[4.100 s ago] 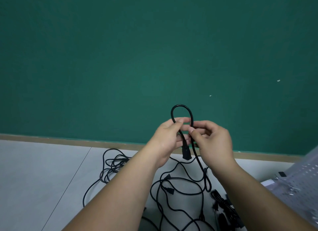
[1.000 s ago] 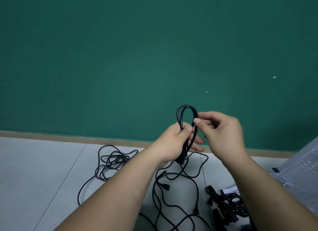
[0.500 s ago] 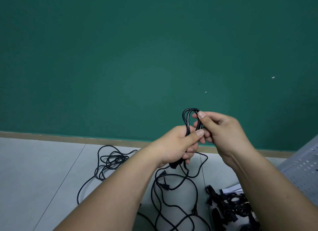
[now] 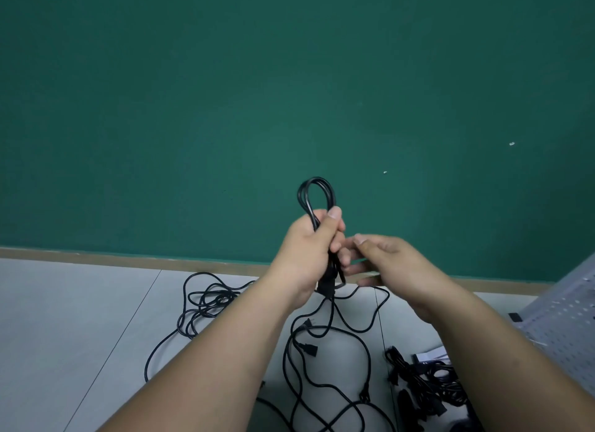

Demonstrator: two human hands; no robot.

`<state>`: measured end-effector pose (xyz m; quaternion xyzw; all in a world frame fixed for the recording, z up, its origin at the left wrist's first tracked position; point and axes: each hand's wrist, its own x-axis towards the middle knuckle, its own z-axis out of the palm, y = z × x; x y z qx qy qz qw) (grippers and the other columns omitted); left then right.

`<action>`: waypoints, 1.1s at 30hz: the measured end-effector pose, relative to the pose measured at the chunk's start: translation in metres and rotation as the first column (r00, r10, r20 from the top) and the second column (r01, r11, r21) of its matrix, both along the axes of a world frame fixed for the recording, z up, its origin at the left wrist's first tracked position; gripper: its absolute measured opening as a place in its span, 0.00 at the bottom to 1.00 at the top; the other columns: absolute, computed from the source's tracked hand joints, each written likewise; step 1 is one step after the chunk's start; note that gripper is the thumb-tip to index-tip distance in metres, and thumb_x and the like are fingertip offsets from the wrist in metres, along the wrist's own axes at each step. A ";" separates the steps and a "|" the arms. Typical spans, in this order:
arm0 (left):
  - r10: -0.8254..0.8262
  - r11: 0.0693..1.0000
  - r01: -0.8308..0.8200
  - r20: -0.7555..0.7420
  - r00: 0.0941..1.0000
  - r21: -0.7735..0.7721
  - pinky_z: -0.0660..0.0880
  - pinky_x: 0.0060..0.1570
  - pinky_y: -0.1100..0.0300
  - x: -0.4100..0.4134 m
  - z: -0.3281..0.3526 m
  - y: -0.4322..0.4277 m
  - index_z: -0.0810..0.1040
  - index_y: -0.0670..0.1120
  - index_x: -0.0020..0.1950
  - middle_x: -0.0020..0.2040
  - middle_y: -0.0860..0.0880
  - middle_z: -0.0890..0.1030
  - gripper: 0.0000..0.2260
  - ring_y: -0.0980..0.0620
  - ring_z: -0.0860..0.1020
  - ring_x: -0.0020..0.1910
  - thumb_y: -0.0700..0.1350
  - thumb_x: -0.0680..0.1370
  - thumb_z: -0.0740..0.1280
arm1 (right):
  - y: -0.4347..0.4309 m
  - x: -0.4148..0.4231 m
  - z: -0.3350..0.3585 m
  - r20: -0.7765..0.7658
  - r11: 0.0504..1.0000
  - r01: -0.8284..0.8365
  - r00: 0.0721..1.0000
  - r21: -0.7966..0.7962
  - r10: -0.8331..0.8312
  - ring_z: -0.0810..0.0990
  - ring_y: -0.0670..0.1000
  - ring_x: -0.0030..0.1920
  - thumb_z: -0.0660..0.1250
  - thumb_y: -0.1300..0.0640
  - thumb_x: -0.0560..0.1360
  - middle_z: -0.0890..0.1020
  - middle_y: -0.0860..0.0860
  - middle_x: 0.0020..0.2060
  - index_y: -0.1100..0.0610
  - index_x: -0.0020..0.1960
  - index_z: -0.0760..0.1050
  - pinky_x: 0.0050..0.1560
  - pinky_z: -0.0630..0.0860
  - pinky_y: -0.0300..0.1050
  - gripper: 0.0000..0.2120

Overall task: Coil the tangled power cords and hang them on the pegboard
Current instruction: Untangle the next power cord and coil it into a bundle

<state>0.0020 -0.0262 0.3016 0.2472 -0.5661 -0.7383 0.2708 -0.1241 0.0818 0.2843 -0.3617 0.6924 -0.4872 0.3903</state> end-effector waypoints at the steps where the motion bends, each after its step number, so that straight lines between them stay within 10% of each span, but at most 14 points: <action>1: 0.039 0.998 -0.038 -0.033 0.999 0.041 0.75 0.32 0.58 0.001 0.002 -0.003 0.72 0.44 0.48 0.31 0.49 0.68 0.13 0.49 0.71 0.27 0.49 0.89 0.60 | 0.000 0.003 -0.003 -0.002 0.997 -0.068 0.998 0.029 0.068 0.86 0.47 0.56 0.55 0.48 0.89 0.88 0.43 0.50 0.51 0.59 0.83 0.62 0.79 0.54 0.18; 10: 0.464 0.886 -0.455 -0.195 0.864 0.092 0.68 0.26 0.59 0.018 0.011 -0.051 0.72 0.45 0.48 0.29 0.51 0.65 0.13 0.53 0.62 0.25 0.51 0.89 0.60 | -0.003 0.012 -0.009 -0.076 0.946 -0.301 0.947 0.121 0.312 0.87 0.58 0.55 0.63 0.49 0.87 0.87 0.51 0.44 0.52 0.53 0.84 0.71 0.76 0.57 0.13; 17: 0.592 0.791 -0.600 -0.095 0.800 -0.125 0.65 0.27 0.59 0.035 0.005 -0.081 0.72 0.44 0.48 0.29 0.52 0.66 0.13 0.53 0.63 0.25 0.51 0.88 0.60 | 0.012 -0.003 0.023 -0.083 0.966 -0.185 0.981 -0.179 0.173 0.70 0.54 0.34 0.77 0.52 0.77 0.72 0.56 0.32 0.56 0.50 0.86 0.37 0.72 0.44 0.07; 20: 0.492 0.845 -0.484 -0.025 0.870 -0.229 0.63 0.28 0.59 0.030 0.000 -0.077 0.72 0.44 0.47 0.28 0.53 0.66 0.14 0.53 0.62 0.24 0.52 0.88 0.62 | 0.013 -0.006 0.033 -0.057 0.934 -0.046 0.998 -0.353 0.028 0.63 0.53 0.32 0.80 0.54 0.75 0.71 0.52 0.30 0.59 0.48 0.87 0.33 0.61 0.44 0.09; 29: -0.114 0.954 0.165 0.209 0.971 -0.250 0.64 0.28 0.59 0.012 -0.008 -0.017 0.75 0.41 0.53 0.31 0.53 0.69 0.32 0.53 0.64 0.26 0.72 0.76 0.63 | 0.011 -0.001 0.031 -0.283 0.870 0.171 0.901 -0.462 -0.328 0.85 0.48 0.44 0.78 0.57 0.77 0.88 0.46 0.42 0.50 0.49 0.87 0.49 0.80 0.38 0.03; 33: -0.251 0.803 0.408 0.374 0.893 -0.435 0.69 0.34 0.62 0.008 -0.006 0.004 0.77 0.46 0.53 0.33 0.59 0.75 0.13 0.60 0.71 0.29 0.55 0.82 0.72 | 0.010 0.002 0.029 -0.319 0.850 0.263 0.843 -0.457 -0.432 0.80 0.47 0.36 0.82 0.55 0.73 0.84 0.48 0.37 0.47 0.48 0.82 0.41 0.78 0.38 0.09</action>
